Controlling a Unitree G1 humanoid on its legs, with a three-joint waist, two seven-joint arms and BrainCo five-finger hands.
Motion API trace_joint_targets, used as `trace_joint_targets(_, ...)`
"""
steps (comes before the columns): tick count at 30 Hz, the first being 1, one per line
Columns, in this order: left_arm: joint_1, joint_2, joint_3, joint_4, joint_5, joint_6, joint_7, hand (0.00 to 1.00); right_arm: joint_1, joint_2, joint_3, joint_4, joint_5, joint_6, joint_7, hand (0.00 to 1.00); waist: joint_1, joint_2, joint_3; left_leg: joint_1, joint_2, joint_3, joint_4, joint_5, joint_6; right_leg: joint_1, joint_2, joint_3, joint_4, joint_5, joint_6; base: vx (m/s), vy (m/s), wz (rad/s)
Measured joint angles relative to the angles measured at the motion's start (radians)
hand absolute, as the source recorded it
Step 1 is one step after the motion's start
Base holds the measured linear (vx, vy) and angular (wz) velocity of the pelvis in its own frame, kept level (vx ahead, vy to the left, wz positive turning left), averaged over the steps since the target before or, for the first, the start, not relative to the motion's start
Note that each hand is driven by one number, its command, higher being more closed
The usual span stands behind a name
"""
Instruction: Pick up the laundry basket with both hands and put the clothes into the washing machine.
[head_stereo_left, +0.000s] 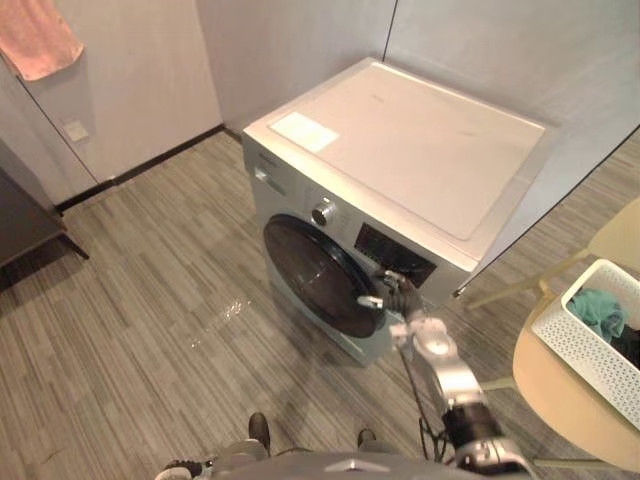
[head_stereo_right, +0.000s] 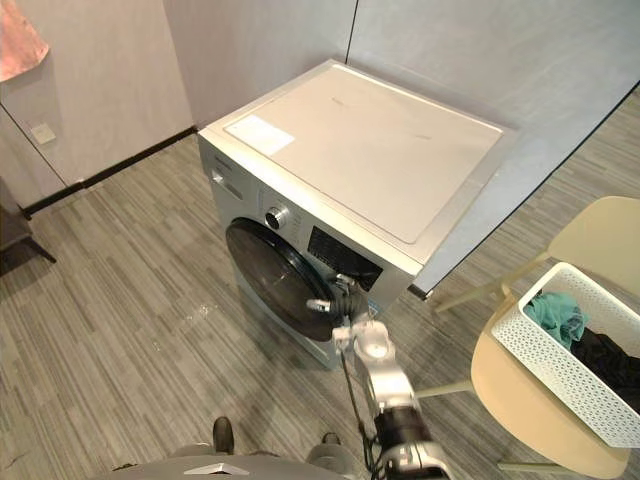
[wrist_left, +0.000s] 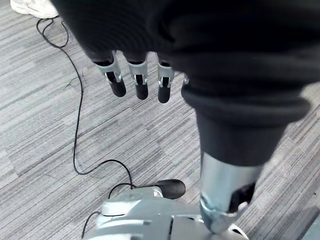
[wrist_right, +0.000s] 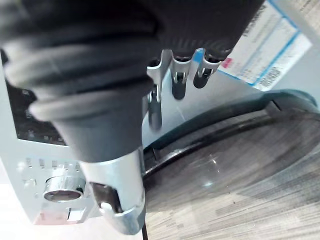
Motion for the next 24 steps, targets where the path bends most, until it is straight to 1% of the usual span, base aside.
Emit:
trace_joint_targets(3, -0.016, -0.004, -0.02, -0.016, -0.004, -0.002, 0.005, 0.0, -0.088, 0.005, 0.004, 0.094, 0.019, 0.002, -0.008, 0.0, 0.015, 0.013, 0.04, -0.008, -0.002, -0.02, 0.006, 0.012, 0.006, 0.007, -0.001, -0.019, -0.001, 0.01, 0.003, 0.01, -0.005, 0.18)
trace_joint_targets(6, -0.025, -0.014, -0.042, -0.039, -0.027, -0.01, 0.019, 0.0, -0.208, 0.006, 0.009, 0.185, 0.054, 0.003, -0.029, 0.0, 0.031, 0.039, 0.088, -0.031, -0.005, -0.028, 0.006, 0.024, 0.011, -0.01, -0.002, -0.024, -0.005, 0.023, 0.006, -0.05, 0.013, 0.08)
trace_joint_targets(8, -0.028, -0.015, -0.05, -0.04, -0.051, -0.014, 0.034, 0.0, -0.246, 0.006, 0.007, 0.2, 0.061, -0.002, -0.053, 0.0, 0.03, 0.046, 0.11, -0.051, -0.006, -0.035, 0.005, 0.032, 0.014, -0.026, -0.002, -0.03, -0.004, 0.028, 0.005, -0.08, 0.024, 0.11)
trace_joint_targets(10, -0.035, -0.012, -0.057, -0.04, -0.069, -0.014, 0.046, 0.0, -0.274, 0.004, 0.005, 0.206, 0.08, -0.012, -0.062, 0.0, 0.02, 0.05, 0.132, -0.066, -0.006, -0.041, 0.005, 0.04, 0.014, -0.04, -0.002, -0.034, -0.005, 0.031, 0.004, -0.11, 0.029, 0.1)
trace_joint_targets(11, -0.047, -0.01, -0.065, -0.043, -0.084, -0.016, 0.047, 0.0, -0.294, 0.005, -0.006, 0.223, 0.082, -0.021, -0.068, 0.0, 0.017, 0.055, 0.145, -0.077, -0.006, -0.045, 0.001, 0.042, 0.009, -0.045, -0.002, -0.042, -0.006, 0.031, -0.004, -0.13, 0.031, 0.11)
trace_joint_targets(15, -0.062, -0.009, -0.098, -0.078, -0.123, -0.041, 0.071, 0.0, -0.365, 0.003, -0.041, 0.264, 0.076, -0.031, -0.081, 0.0, 0.018, 0.073, 0.175, -0.121, -0.013, -0.093, -0.001, 0.045, 0.011, -0.079, -0.001, -0.051, -0.003, 0.033, -0.006, -0.13, 0.035, 0.1)
trace_joint_targets(17, -0.072, -0.01, -0.109, -0.078, -0.14, -0.046, 0.084, 0.0, -0.389, 0.004, -0.058, 0.271, 0.073, -0.037, -0.108, 0.0, 0.02, 0.081, 0.188, -0.146, -0.013, -0.099, -0.001, 0.044, 0.012, -0.097, -0.001, -0.053, -0.004, 0.032, -0.005, -0.11, 0.027, 0.15)
trace_joint_targets(21, -0.074, -0.01, -0.114, -0.075, -0.149, -0.046, 0.088, 0.0, -0.384, 0.005, -0.058, 0.254, 0.055, -0.041, -0.124, 0.0, 0.028, 0.081, 0.195, -0.165, -0.014, -0.099, -0.001, 0.044, 0.012, -0.106, -0.002, -0.052, -0.009, 0.032, -0.005, -0.06, 0.008, 0.1)
trace_joint_targets(22, -0.074, -0.01, -0.113, -0.075, -0.149, -0.045, 0.088, 0.0, -0.373, 0.004, -0.04, 0.242, 0.043, -0.041, -0.133, 0.0, 0.03, 0.079, 0.194, -0.164, -0.014, -0.099, -0.001, 0.044, 0.012, -0.105, -0.002, -0.05, -0.011, 0.032, -0.005, 0.0, 0.0, 0.0)
trace_joint_targets(24, -0.071, -0.009, -0.104, -0.072, -0.148, -0.039, 0.088, 0.0, -0.315, 0.003, 0.046, 0.184, 0.035, -0.042, -0.139, 0.0, 0.026, 0.068, 0.191, -0.161, -0.014, -0.097, -0.001, 0.044, 0.012, -0.104, -0.002, -0.046, -0.013, 0.032, -0.005, 0.03, -0.019, -0.08)
